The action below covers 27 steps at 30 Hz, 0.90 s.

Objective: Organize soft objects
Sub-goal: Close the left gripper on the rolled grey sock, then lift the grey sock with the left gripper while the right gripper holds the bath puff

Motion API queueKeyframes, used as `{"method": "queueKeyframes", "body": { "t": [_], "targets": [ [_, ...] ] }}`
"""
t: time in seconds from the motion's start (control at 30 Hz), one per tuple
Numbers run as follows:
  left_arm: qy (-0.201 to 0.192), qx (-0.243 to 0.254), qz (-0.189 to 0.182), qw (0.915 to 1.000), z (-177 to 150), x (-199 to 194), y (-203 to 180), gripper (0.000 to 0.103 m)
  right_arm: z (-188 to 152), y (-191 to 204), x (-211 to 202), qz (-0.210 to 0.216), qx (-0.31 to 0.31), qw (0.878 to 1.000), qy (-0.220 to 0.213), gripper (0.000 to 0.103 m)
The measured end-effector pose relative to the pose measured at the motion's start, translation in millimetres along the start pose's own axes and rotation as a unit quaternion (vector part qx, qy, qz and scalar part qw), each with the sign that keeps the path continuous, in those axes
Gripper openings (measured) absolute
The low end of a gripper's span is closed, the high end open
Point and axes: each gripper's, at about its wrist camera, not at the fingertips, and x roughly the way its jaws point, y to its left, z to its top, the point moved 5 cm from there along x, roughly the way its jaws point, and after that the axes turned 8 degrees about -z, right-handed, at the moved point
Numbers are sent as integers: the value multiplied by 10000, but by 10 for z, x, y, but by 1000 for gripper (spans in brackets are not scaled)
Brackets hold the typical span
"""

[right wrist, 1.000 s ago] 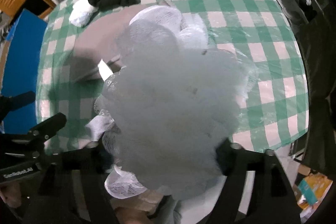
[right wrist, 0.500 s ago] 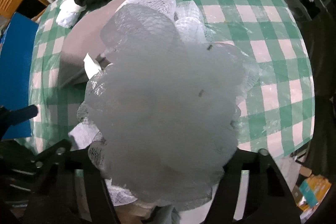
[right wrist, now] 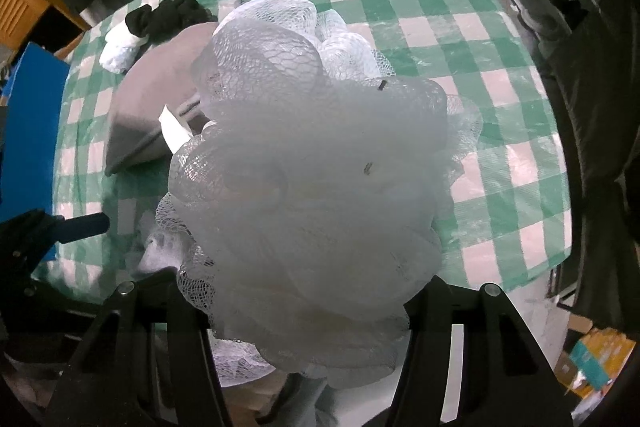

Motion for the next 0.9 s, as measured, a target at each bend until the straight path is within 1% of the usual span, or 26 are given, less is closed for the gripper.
{"method": "queueKeyframes", "body": {
  "t": [0.23,0.3,0.33,0.37,0.4,0.47,0.57,0.6,0.7,0.8,0.9],
  "targets": [
    [47,-180,-295,9994,55,165,-31,86,-6,-61,-11,34,114,9999,11,56],
    [61,-184,-368,9991,18,210,-20,81,-9,-68,-6,66,145,9999,21,56],
    [67,-175,-443,9988,9,233,-30,72,-13,-76,-6,71,143,9999,18,57],
    [70,-165,-474,9987,-2,247,-39,66,-17,-79,-5,77,146,9999,17,57],
    [30,-139,-426,9990,-11,246,-46,62,-19,-81,-7,90,154,9998,12,57],
    [-43,-70,-465,9989,-10,267,-112,35,-19,-82,-10,96,153,9998,8,57],
    [-42,-157,-541,9984,0,240,-161,28,-14,-77,-25,97,156,9998,-14,57],
    [-80,-173,-511,9985,19,197,-115,27,-12,-73,-34,86,147,9998,-35,56],
    [-207,-180,-266,9993,70,126,-10,26,3,-51,-72,30,74,9999,-114,55],
    [-317,-242,-198,9990,124,21,85,25,20,-17,-119,13,14,9998,-182,55],
    [-507,-143,30,9986,164,-129,157,25,47,30,-193,54,-13,9996,-269,54]
  ]
}}
